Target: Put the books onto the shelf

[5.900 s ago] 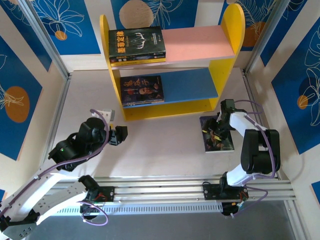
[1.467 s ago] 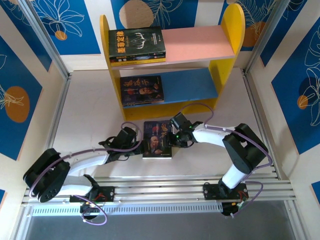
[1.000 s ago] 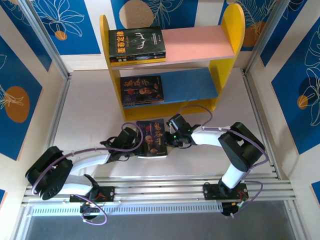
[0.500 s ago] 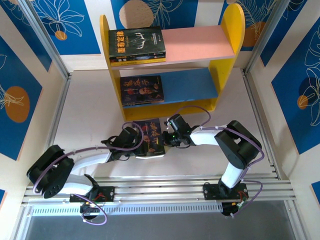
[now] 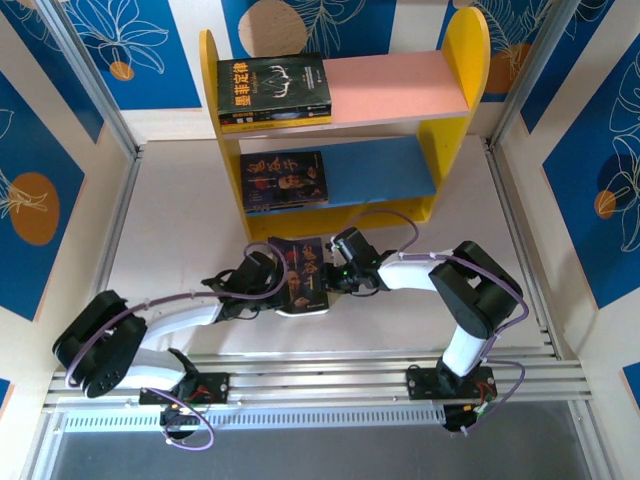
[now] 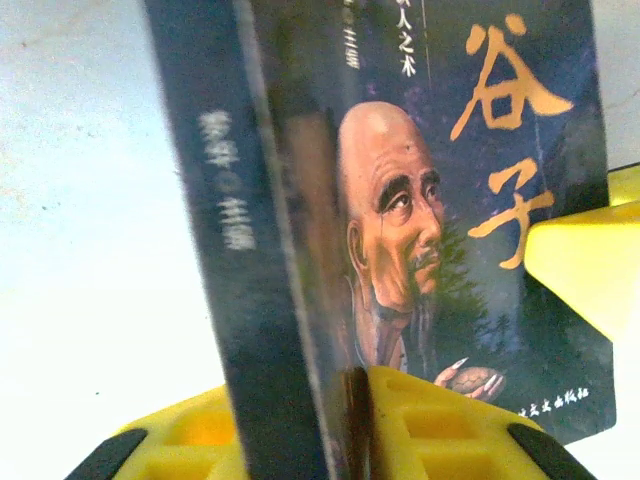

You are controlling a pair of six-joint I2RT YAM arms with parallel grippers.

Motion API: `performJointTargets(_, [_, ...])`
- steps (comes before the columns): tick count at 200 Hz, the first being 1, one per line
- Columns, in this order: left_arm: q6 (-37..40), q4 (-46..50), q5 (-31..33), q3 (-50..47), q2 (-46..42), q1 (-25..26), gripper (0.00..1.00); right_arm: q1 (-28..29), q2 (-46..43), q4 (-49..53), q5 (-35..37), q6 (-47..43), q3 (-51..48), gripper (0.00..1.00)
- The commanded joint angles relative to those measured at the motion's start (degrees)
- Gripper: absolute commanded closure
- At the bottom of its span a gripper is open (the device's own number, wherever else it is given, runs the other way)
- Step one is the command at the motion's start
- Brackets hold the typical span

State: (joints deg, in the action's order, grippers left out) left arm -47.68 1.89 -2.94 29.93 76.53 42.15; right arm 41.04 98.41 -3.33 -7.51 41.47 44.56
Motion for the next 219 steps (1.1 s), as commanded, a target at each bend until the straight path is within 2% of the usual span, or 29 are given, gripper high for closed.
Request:
performJointTargets(1, [1.63,0.48,-0.16,1.35,-1.3,0.21,0.78,1.36,3.94,8.07,1.26,-1.47,-1.4,0.61])
performJointTargets(54, [1.16,0.74,0.04,0.46,-2.53,0.17,0.77,0.0,4.49,10.56,2.22,-2.38,2.22,0.56])
performJointTargets(99, [1.78,2.38,1.2,1.46,-2.27,0.07,0.55,0.49,6.21,7.29,-0.41,-4.51,3.39,0.65])
performJointTargets(145, [4.15,6.46,3.51,4.67,-2.26,-0.2,0.42,1.67,5.68,7.41,-0.08,-6.68,2.95,0.68])
performJointTargets(219, [7.06,7.78,3.3,7.38,-0.23,-2.81,0.37,3.85,1.67,9.18,2.35,-10.27,2.44,0.69])
